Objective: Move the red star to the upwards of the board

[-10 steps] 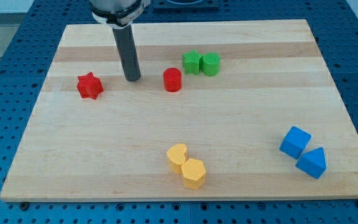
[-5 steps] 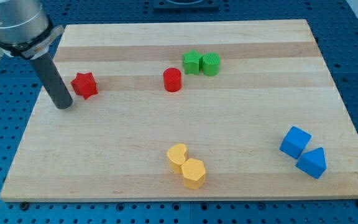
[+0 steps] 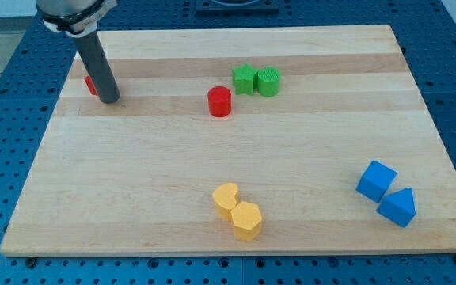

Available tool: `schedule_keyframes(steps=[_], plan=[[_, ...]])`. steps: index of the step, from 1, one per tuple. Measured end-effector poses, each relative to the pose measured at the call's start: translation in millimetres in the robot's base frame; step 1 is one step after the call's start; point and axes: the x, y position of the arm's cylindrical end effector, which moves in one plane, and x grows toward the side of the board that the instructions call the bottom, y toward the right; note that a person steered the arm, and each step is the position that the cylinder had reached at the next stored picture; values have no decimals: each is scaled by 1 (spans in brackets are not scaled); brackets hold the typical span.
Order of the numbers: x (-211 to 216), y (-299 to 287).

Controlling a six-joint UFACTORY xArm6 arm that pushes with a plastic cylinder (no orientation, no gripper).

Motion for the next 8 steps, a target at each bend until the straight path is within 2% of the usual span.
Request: schedule_keyframes(steps=[1,2,5,6,7,8], plan=[[25,-15],[19,-48],[-51,-11],[-55,6],[-47,5],[9,26]])
